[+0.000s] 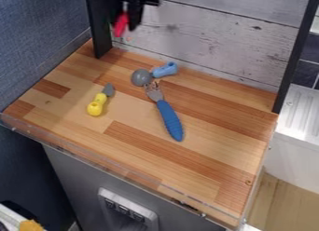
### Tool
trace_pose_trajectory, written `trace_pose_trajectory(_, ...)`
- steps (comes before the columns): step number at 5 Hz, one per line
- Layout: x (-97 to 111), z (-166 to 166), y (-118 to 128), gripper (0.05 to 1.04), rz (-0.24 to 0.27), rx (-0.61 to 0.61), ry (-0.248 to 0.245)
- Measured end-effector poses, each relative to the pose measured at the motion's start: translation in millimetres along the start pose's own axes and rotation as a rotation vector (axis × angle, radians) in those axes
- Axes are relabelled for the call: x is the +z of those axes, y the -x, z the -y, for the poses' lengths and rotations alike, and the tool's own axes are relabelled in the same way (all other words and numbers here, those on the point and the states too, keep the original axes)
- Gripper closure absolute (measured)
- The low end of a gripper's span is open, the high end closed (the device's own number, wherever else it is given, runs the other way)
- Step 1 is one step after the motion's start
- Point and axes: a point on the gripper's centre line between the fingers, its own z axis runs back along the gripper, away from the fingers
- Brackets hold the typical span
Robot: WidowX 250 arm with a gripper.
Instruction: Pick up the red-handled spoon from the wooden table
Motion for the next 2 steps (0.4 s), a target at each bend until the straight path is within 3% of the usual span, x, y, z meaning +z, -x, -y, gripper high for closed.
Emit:
trace_pose_trajectory(1, -3, -25, -8, 0.718, -0.011, 0.027, 0.003)
trace_pose_trajectory(2, -8, -39, -15, 0.721, -0.036, -0.066, 0.023)
